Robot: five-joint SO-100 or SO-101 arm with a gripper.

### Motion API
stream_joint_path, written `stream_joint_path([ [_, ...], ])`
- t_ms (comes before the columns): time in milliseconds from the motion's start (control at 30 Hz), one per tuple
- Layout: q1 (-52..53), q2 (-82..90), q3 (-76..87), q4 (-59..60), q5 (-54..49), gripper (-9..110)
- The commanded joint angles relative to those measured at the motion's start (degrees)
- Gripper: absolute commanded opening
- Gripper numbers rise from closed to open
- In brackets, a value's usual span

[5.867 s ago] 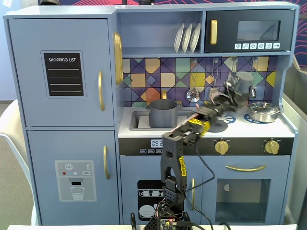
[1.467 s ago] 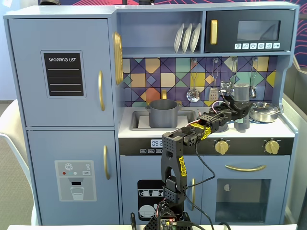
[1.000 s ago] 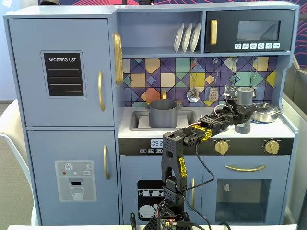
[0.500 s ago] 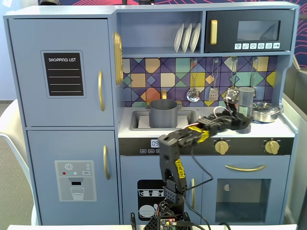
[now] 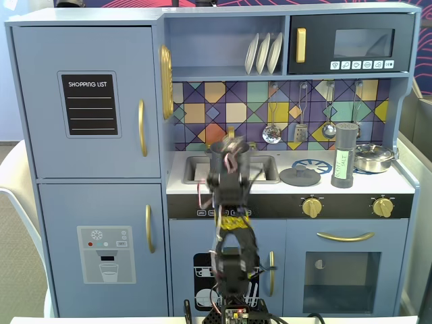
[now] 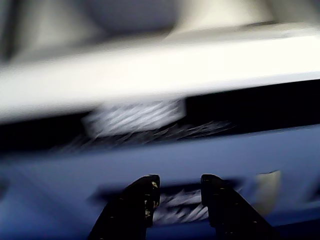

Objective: Put salt in the gray recipient

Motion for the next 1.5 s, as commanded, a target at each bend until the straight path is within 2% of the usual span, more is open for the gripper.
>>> stream_joint_path([
  [0,-3.5,6.8,21.2,-7.3,-0.4,0],
  [233,-1.5,8.5,46.1,-21.5,-2.1,0],
  [300,-0.3,9.1,50.4,-22.5,-8.9,2],
  [367,-1.1,9.1,50.6,-14.9,-20.7,3],
  [400,-2.0,9.0,50.6,-12.7,-22.3,4],
  [433,-2.4,9.1,50.6,-11.9,-19.1,6],
  [500,-0.7,10.3,50.6,-9.4,-6.1,7],
  [567,2.2,14.2,50.6,-8.3,0.1,8],
  [667,3.1,16.6,50.6,-6.9,-1.1,8],
  [867,-4.0,16.6,50.7,-6.9,-1.8,8],
  [1467,-3.4,16.6,50.7,-6.8,-1.8,8],
])
